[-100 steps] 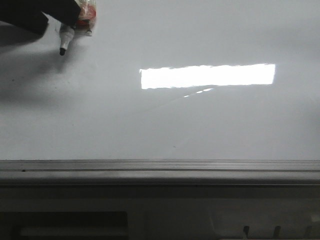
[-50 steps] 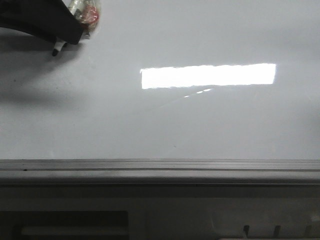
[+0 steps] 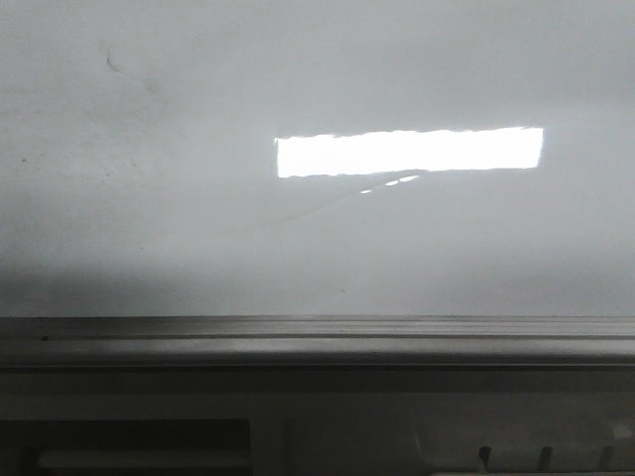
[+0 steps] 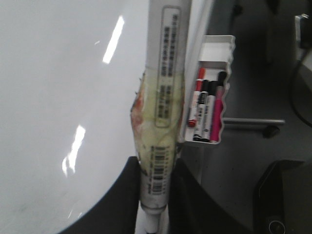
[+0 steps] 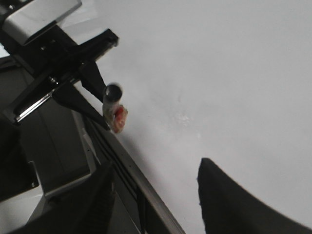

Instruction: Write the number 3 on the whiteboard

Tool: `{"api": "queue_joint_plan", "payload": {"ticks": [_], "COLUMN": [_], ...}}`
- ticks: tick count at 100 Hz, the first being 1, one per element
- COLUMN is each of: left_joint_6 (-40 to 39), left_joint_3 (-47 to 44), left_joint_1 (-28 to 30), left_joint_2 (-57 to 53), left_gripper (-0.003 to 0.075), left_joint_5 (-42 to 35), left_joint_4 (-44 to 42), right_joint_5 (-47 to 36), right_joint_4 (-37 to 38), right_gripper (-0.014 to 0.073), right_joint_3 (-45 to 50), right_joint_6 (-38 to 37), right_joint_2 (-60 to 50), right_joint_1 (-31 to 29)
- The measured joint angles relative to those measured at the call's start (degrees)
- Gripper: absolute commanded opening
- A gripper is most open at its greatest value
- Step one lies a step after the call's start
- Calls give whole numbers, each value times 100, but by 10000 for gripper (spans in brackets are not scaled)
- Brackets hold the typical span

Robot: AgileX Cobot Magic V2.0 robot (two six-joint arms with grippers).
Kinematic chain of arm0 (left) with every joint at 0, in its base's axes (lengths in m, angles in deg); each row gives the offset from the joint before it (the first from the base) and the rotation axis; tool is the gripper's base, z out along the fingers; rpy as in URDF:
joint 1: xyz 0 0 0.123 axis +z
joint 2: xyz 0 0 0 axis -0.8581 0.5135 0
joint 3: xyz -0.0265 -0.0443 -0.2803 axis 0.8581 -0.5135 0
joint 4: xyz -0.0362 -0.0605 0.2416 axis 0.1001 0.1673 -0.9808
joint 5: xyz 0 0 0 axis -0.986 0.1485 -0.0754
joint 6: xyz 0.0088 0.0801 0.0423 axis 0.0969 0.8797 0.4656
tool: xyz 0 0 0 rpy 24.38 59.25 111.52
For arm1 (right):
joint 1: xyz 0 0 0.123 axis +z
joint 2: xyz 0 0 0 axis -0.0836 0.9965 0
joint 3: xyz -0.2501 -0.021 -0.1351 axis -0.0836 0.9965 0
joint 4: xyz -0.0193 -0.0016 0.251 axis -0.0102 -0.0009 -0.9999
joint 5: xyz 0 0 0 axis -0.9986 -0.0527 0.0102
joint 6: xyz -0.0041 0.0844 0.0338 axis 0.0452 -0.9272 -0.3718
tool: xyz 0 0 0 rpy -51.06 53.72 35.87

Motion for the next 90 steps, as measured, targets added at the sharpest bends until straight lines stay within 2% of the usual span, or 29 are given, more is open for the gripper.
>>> {"api": "queue_joint_plan", "payload": {"ticks": [8,23,41,58,90], "left_joint_6": [243,361,373,386,395], "left_joint_3": [0,0,-2,-2,-2], "left_joint_1": [-236,-354,-354,-354,-354], "left_joint_2": [-173,-232,-232,-232,-232], "left_gripper": [-21,-20,-21,-21,-21], "left_joint_5": [174,202,214,214,214], "left_joint_4": [-11,-23,-23,-2,16], "right_joint_5": [60,-6,-723,-1229,-1402], "right_joint_4": [-33,298,531,527,132], "right_gripper": [348,353,360,360,351], "right_joint_3": [-210,-464,-494,-502,-719], "right_joint_6": [443,654,700,713,713], "right_joint_2": [310,1032,1668,1932,2439], "right_joint_1": [505,1543,2387,2769,3064]}}
